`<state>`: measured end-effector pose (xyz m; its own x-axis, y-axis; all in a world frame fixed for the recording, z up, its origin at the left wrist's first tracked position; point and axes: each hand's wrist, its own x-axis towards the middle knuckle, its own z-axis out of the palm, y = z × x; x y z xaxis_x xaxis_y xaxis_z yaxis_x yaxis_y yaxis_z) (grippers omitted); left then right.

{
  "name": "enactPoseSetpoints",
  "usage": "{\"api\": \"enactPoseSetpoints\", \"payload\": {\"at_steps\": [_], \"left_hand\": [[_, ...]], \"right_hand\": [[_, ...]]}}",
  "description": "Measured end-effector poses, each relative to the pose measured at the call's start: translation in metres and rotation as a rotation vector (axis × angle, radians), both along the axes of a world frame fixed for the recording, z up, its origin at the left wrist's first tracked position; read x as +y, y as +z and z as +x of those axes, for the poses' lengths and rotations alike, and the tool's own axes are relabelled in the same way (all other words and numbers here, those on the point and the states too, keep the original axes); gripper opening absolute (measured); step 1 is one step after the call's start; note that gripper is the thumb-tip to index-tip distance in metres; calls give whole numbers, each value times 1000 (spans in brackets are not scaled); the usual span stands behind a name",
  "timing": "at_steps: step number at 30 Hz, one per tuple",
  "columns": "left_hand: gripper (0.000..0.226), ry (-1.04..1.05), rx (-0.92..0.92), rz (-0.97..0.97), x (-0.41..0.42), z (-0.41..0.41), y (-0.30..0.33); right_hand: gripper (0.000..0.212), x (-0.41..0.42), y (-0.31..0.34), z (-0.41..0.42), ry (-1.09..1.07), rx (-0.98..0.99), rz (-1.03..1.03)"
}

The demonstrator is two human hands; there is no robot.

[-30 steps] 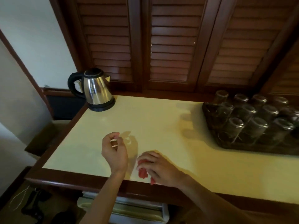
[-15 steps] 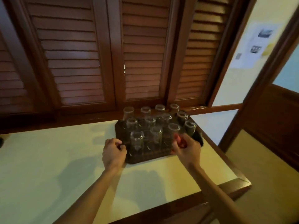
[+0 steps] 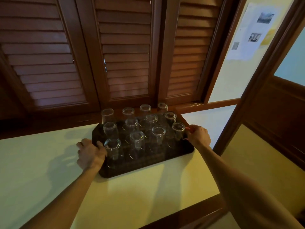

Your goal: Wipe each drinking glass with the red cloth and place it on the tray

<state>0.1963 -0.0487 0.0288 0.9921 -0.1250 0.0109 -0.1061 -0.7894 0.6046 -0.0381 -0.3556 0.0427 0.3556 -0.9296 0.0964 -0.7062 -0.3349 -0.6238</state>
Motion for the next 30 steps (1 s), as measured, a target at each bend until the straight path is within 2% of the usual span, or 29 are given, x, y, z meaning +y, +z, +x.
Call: {"api": "enactPoseSetpoints", "payload": {"at_steps": [3, 9, 20, 30], "left_hand": [[45, 16, 30, -5, -4, 3, -5], [32, 9, 17, -60, -5, 5, -18], [29, -33, -32, -123, 24, 17, -21], [18, -42, -61, -125, 100, 44, -27]], "right_hand": [[25, -9, -8, 3, 44, 91, 47], [27, -11, -12, 9, 31, 158, 56], [23, 19, -18, 13, 14, 127, 106], [21, 92, -20, 35, 45, 125, 69]]}}
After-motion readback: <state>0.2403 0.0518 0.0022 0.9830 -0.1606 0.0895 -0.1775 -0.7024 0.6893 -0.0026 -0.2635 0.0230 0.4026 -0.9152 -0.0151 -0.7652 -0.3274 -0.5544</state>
